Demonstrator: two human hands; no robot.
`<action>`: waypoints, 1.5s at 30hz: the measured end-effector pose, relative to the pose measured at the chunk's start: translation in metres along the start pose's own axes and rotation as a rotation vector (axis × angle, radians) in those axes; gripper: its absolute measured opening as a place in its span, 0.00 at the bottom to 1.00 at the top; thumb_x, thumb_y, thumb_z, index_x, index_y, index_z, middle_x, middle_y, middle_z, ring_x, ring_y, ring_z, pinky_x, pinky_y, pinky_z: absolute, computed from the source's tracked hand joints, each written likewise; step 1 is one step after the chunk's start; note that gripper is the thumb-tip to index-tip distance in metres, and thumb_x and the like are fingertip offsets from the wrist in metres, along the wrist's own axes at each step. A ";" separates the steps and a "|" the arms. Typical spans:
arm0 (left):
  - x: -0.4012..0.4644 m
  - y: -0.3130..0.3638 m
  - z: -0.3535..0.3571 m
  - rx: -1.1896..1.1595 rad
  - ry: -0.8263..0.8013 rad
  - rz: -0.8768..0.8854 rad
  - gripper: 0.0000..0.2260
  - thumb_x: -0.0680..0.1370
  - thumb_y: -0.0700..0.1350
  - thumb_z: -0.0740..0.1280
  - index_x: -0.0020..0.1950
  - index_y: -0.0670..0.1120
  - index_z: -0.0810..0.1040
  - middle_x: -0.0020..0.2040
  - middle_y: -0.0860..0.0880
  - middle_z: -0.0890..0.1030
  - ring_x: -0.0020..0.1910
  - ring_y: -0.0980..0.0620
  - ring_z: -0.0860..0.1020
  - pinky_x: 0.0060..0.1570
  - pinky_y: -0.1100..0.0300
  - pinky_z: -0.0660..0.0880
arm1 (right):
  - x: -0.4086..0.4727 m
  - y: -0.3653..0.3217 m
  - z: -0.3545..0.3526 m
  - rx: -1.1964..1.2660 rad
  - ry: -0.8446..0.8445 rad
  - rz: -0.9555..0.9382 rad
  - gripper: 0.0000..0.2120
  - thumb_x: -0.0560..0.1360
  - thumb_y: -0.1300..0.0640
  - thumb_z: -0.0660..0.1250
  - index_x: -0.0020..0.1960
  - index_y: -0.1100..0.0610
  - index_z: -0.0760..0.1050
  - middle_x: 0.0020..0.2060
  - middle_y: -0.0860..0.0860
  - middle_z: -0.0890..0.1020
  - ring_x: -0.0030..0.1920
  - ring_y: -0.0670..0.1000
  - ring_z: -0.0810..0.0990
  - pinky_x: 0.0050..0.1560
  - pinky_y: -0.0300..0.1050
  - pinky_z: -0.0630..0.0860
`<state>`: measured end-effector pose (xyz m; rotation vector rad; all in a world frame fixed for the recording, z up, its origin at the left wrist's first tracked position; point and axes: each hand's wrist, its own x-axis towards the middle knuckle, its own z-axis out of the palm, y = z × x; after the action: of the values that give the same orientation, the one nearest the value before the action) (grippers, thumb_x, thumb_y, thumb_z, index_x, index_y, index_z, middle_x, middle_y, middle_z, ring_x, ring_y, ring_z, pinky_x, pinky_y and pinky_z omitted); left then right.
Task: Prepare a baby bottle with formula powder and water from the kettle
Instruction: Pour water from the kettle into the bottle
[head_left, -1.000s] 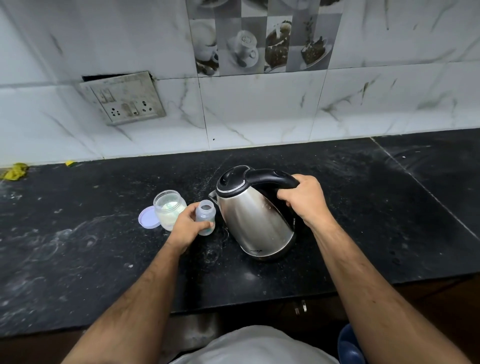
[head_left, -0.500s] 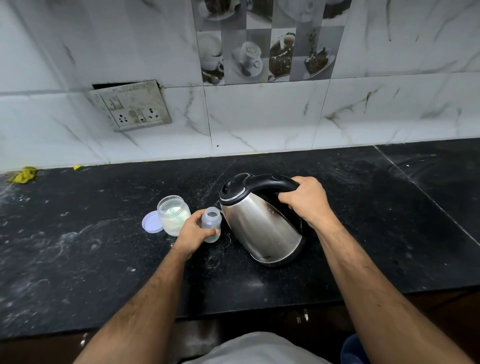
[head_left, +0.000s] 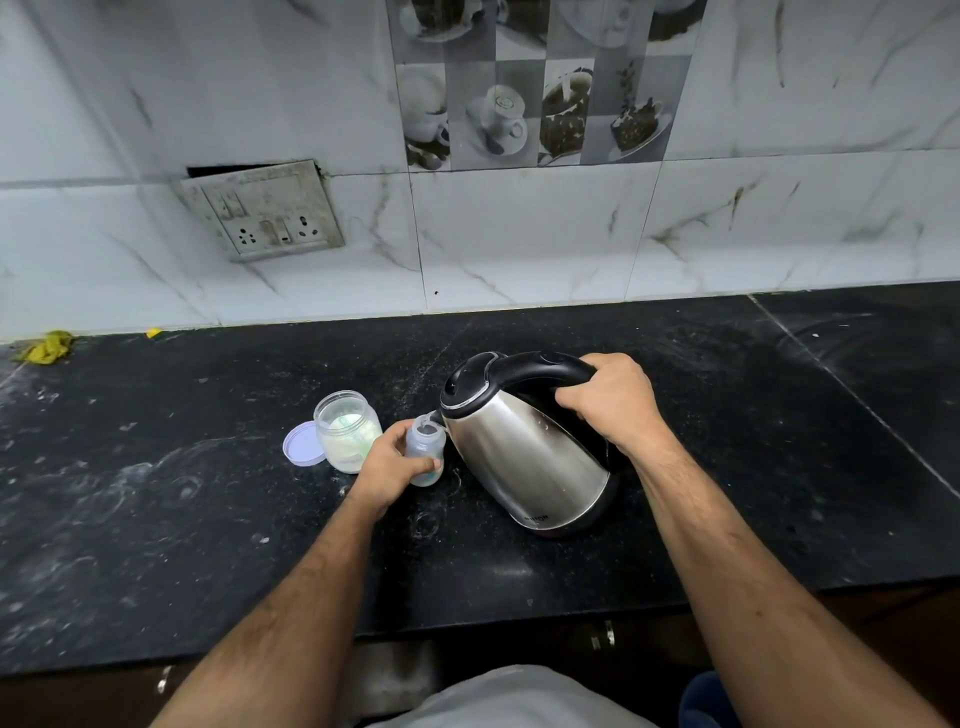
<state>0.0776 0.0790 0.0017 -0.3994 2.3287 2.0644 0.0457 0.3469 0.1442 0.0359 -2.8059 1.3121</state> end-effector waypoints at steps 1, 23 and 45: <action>0.000 -0.001 0.000 -0.003 0.002 0.001 0.27 0.67 0.27 0.75 0.63 0.44 0.76 0.56 0.45 0.83 0.54 0.50 0.81 0.58 0.56 0.76 | 0.000 0.000 0.000 -0.002 0.001 0.001 0.05 0.62 0.58 0.72 0.32 0.51 0.77 0.21 0.46 0.77 0.29 0.50 0.78 0.35 0.42 0.72; 0.003 -0.009 -0.005 0.001 0.016 -0.023 0.26 0.67 0.27 0.74 0.61 0.46 0.76 0.57 0.45 0.83 0.56 0.46 0.80 0.62 0.50 0.75 | -0.002 -0.003 -0.003 -0.025 -0.003 0.006 0.06 0.62 0.58 0.73 0.31 0.52 0.76 0.22 0.47 0.77 0.27 0.50 0.76 0.32 0.42 0.70; 0.004 -0.013 -0.002 -0.026 0.025 -0.012 0.24 0.67 0.26 0.74 0.56 0.47 0.77 0.53 0.47 0.83 0.51 0.50 0.80 0.57 0.55 0.76 | 0.001 -0.005 -0.004 -0.020 -0.007 0.008 0.06 0.62 0.58 0.73 0.32 0.51 0.77 0.23 0.47 0.78 0.29 0.51 0.77 0.34 0.44 0.73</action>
<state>0.0763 0.0751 -0.0112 -0.4415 2.3097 2.0984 0.0454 0.3471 0.1509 0.0293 -2.8275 1.2875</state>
